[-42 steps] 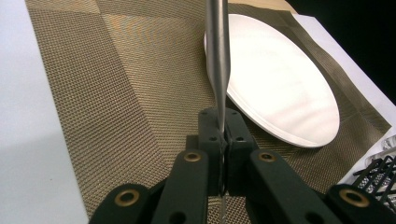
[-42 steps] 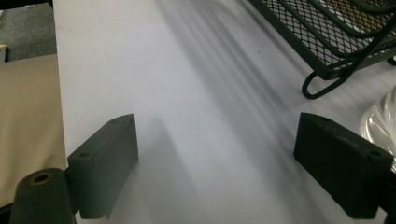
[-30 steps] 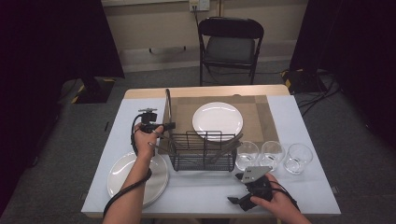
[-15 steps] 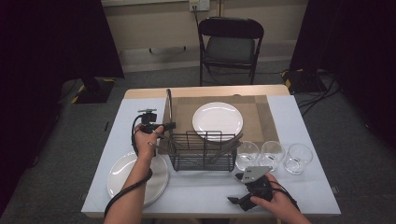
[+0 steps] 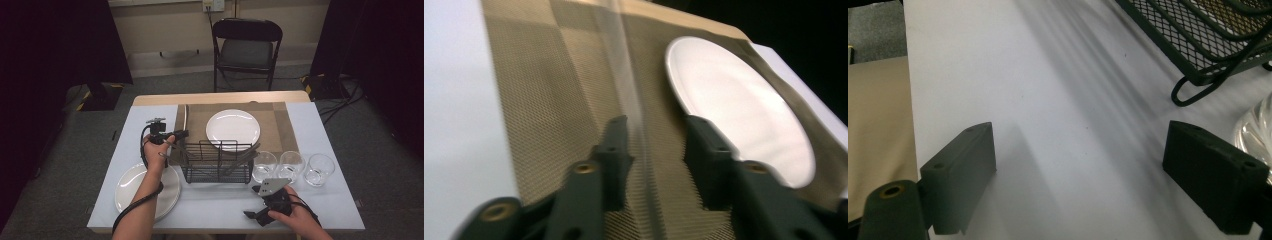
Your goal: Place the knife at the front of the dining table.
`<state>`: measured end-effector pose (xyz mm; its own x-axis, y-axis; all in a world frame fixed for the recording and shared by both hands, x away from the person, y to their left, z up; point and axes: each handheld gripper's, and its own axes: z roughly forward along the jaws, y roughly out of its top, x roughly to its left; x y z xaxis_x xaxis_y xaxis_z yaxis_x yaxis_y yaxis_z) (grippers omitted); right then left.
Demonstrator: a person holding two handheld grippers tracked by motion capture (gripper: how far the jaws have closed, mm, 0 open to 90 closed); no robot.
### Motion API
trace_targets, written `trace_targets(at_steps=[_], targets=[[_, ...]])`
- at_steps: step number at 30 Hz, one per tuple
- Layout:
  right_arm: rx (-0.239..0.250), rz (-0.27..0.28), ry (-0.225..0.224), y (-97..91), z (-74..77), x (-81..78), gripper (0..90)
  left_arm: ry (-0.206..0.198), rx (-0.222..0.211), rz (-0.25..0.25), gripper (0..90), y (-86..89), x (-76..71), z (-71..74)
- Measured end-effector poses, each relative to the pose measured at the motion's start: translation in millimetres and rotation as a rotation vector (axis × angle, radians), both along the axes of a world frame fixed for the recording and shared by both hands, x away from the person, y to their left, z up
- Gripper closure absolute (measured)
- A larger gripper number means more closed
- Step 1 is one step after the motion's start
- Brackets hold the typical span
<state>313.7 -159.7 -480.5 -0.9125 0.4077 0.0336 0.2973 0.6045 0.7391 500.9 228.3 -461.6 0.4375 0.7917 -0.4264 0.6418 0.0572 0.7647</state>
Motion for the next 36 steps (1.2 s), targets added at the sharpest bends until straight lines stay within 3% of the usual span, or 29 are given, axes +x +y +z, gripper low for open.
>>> trace_targets(at_steps=[2, 3, 4, 7, 9, 12, 29, 36], targets=[[0.000, 0.000, 0.001, 0.0, 0.0, -0.1, 12.4, -0.010, 0.102, 0.022, 49.4, 1.3, 0.3, 1.0], [0.001, 0.000, 0.001, -0.1, 0.0, 0.0, 12.4, 0.010, 0.129, 0.043, 42.7, 2.2, 0.2, 1.8], [0.001, 0.000, 0.003, -0.2, 0.0, 0.1, 12.4, 0.014, 0.130, 0.052, 39.0, 3.6, -0.4, 2.3], [0.002, 0.000, 0.003, -0.2, 0.0, 0.1, 12.4, 0.008, 0.198, 0.031, 40.3, 5.0, -3.4, 5.4], [0.002, 0.000, 0.002, -0.1, 0.0, 0.2, 12.4, 0.013, 0.200, 0.029, 37.5, 6.5, -5.5, 8.1], [0.003, -0.001, 0.003, -0.2, 0.0, 0.3, 12.4, 0.004, 0.266, -0.001, 37.1, 8.6, -8.3, 11.0], [-0.001, -0.001, 0.000, 0.3, 0.0, -0.3, 12.4, 0.031, 0.376, -0.036, 37.2, 8.0, -29.3, 14.4], [-0.005, -0.001, -0.005, 0.6, -0.1, -0.7, 12.4, 0.044, 0.371, -0.044, 39.1, 9.3, -40.0, 8.3]])
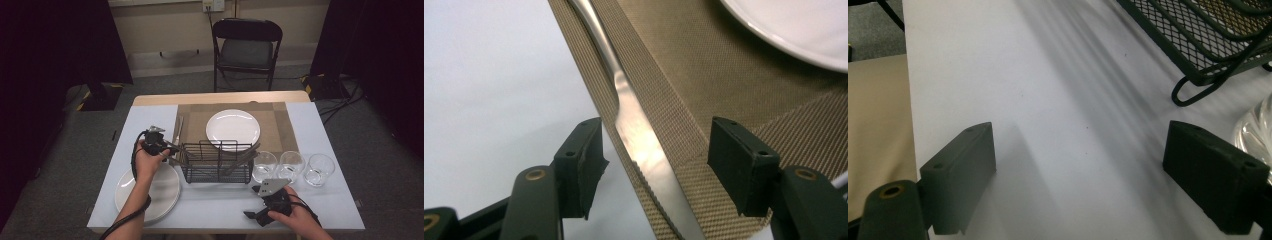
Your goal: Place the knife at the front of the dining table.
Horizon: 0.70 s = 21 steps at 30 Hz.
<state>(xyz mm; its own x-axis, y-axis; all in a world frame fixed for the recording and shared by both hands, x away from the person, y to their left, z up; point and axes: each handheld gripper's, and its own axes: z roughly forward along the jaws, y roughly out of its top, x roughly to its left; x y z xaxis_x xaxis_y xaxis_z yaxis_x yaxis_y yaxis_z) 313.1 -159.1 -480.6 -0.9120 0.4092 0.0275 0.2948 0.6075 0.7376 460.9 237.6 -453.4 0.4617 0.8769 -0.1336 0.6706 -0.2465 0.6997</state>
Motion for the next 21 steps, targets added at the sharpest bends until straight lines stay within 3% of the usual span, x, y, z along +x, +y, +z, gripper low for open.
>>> trace_targets(at_steps=[4, 18, 21], targets=[[-0.003, 0.000, -0.004, 0.3, 0.0, -0.3, 12.4, -0.006, -0.009, 0.007, 39.0, -1.3, -3.9, -2.3], [-0.005, 0.002, -0.008, 0.4, -0.1, -0.4, 12.3, -0.008, 0.026, -0.018, 39.7, -6.7, -12.1, -2.8], [-0.005, 0.002, -0.008, 0.5, -0.1, -0.5, 12.3, 0.008, 0.017, -0.032, 45.8, -9.1, -13.3, -4.7]])
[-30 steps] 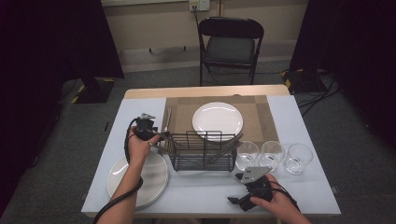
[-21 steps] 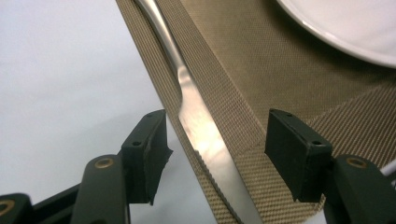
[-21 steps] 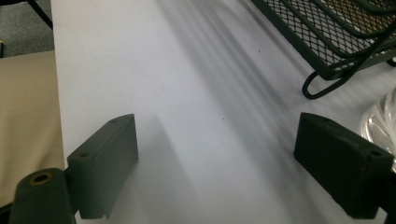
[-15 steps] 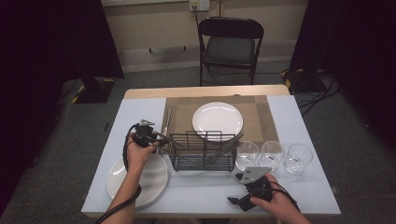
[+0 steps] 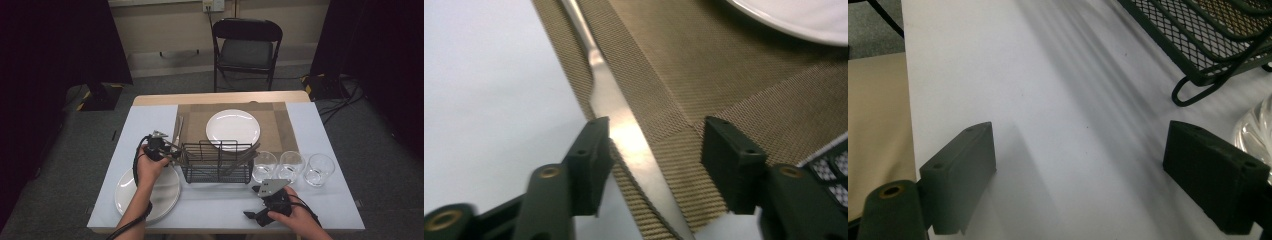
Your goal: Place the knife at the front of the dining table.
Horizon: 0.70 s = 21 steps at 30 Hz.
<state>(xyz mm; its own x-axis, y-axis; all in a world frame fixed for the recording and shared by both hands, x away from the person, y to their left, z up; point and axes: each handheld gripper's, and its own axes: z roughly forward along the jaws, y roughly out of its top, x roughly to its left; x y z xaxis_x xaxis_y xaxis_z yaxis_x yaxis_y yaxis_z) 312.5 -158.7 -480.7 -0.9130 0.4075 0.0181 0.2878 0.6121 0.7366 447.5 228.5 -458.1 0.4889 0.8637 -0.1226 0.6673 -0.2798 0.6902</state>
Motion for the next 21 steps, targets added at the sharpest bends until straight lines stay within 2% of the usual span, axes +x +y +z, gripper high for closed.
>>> trace_targets(at_steps=[2, 4, 7, 9, 11, 16, 21], targets=[[-0.001, -0.001, 0.000, 0.1, 0.0, -0.1, 12.3, -0.004, 0.032, -0.002, 45.2, -0.4, -0.8, -0.3], [0.000, 0.000, 0.000, 0.0, 0.0, 0.0, 12.3, 0.011, 0.029, -0.003, 49.0, -0.8, -1.8, -0.8], [0.000, 0.000, 0.000, 0.0, 0.0, 0.0, 12.3, 0.033, 0.062, -0.001, 55.6, -1.9, -3.2, -0.6], [0.001, 0.000, 0.000, -0.1, -0.1, 0.2, 12.3, 0.026, 0.058, 0.000, 56.5, -2.8, -3.5, -1.6], [0.001, 0.000, 0.000, -0.1, 0.0, 0.1, 12.3, 0.031, 0.072, 0.002, 58.8, -3.9, -3.8, -2.2], [0.001, 0.000, 0.001, -0.1, 0.0, 0.2, 12.3, 0.030, 0.079, 0.037, 66.7, -3.3, -4.1, -2.5], [0.001, -0.001, 0.003, -0.1, 0.0, 0.1, 12.3, 0.043, 0.080, 0.049, 71.0, -4.3, -1.0, -1.6]])
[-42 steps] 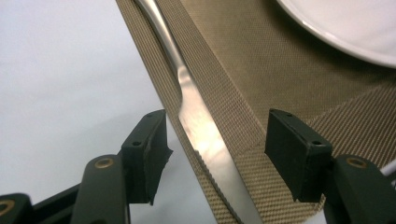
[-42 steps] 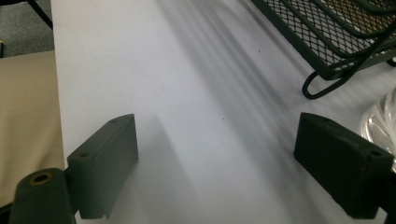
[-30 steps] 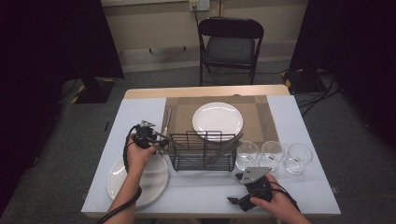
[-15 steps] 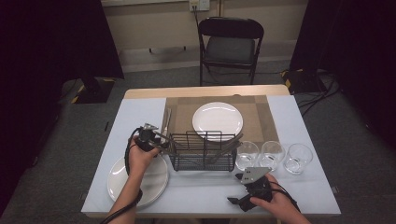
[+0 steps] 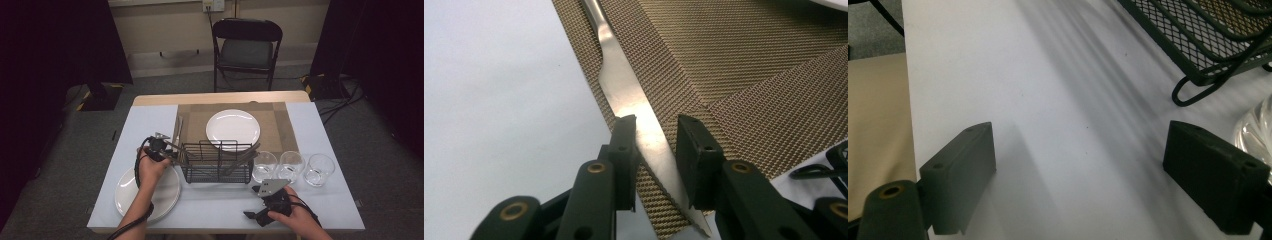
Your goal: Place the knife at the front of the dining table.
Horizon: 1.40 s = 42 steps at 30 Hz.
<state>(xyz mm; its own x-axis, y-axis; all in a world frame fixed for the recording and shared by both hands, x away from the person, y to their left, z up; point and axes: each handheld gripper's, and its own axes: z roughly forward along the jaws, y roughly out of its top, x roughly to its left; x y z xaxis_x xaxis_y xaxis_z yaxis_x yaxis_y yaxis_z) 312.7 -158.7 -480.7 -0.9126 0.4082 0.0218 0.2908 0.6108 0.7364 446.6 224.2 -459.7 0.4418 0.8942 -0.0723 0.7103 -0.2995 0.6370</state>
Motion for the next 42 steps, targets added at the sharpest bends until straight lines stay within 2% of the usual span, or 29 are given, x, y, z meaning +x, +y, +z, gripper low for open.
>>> trace_targets(at_steps=[2, 3, 5, 7, 8, 11, 13, 16, 24, 29, 33, 42], targets=[[0.000, 0.000, 0.000, -0.1, 0.0, 0.2, 12.2, 0.006, 0.006, -0.004, 71.3, 0.5, 2.0, 0.7], [0.001, 0.000, 0.000, -0.1, 0.0, 0.2, 12.2, 0.009, -0.006, 0.005, 71.5, -1.0, 2.6, 0.6], [0.002, 0.000, 0.002, -0.2, 0.0, 0.3, 12.2, 0.016, 0.009, 0.004, 71.7, -1.3, 4.8, 1.8], [0.002, -0.001, 0.002, -0.3, 0.0, 0.3, 12.2, 0.015, 0.004, 0.003, 71.7, -1.9, 6.5, 1.5], [0.001, 0.000, 0.001, -0.2, 0.0, 0.2, 12.2, 0.010, -0.014, 0.013, 71.7, -3.1, 7.4, 0.5], [0.002, 0.000, 0.001, -0.2, 0.0, 0.2, 12.2, 0.013, 0.002, -0.001, 71.7, -3.1, 11.0, 1.3], [0.003, 0.001, 0.003, -0.4, 0.0, 0.4, 12.2, 0.015, -0.014, 0.007, 71.7, -4.1, 13.3, 0.9], [0.005, 0.000, 0.006, -0.4, 0.0, 0.4, 12.2, 0.015, 0.002, -0.009, 71.7, -3.3, 16.8, 1.4], [0.005, 0.000, 0.007, -0.4, 0.0, 0.5, 12.1, 0.026, -0.036, -0.001, 71.8, -2.9, 23.7, 1.0], [0.003, 0.000, 0.003, -0.3, 0.0, 0.3, 12.1, 0.004, -0.023, -0.014, 71.8, -4.4, 26.2, -0.2], [0.005, 0.000, 0.006, -0.4, 0.0, 0.4, 12.1, 0.013, -0.030, -0.008, 71.9, -4.7, 28.0, 0.1], [0.004, 0.001, 0.006, -0.4, -0.1, 0.4, 12.0, -0.008, -0.033, -0.006, 71.9, -3.4, 27.3, -1.6]])
